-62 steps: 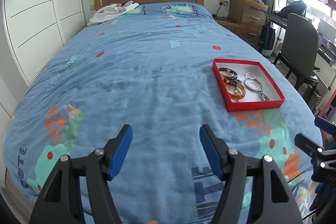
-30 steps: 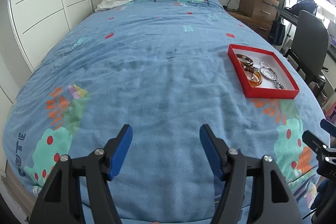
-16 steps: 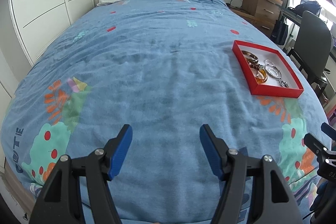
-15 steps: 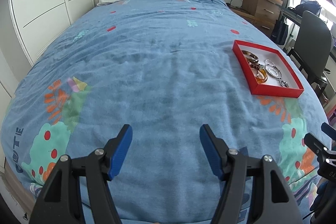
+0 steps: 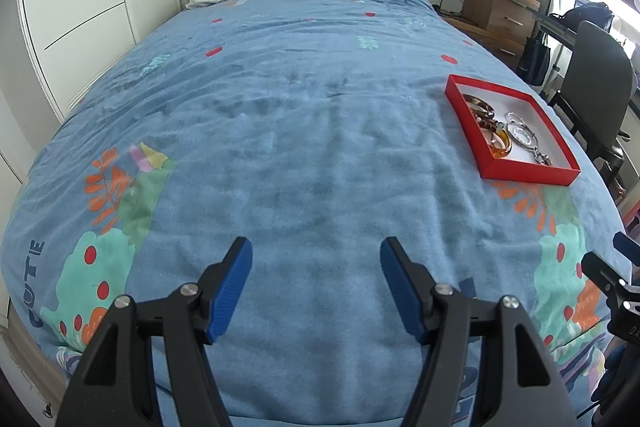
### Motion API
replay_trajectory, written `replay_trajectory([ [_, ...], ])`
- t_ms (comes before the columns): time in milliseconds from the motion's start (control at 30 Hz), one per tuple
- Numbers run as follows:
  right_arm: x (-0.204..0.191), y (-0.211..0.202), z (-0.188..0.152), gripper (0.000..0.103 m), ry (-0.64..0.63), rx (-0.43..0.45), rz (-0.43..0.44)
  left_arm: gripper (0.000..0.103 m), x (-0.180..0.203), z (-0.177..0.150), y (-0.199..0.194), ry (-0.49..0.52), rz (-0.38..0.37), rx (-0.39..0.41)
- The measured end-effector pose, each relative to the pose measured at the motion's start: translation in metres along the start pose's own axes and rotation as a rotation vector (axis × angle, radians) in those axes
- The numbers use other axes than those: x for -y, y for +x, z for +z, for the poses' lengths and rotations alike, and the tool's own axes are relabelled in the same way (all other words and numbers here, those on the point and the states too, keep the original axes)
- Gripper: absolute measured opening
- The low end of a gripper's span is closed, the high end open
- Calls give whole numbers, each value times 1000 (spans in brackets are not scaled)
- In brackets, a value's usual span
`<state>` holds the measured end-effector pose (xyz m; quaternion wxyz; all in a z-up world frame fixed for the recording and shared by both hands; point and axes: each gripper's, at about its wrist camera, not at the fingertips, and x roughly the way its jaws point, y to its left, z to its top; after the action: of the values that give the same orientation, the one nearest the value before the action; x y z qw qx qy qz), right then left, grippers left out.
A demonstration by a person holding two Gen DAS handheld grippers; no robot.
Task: Organize jewelry
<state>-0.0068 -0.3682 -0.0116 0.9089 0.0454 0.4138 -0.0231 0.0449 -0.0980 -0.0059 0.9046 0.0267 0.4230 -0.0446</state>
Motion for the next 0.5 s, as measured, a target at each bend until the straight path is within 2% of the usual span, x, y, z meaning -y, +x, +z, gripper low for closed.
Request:
replay_trajectory([
  [500,0,0,-1,102,3,0,1,65,-1,-8,4,0,-10,-11],
])
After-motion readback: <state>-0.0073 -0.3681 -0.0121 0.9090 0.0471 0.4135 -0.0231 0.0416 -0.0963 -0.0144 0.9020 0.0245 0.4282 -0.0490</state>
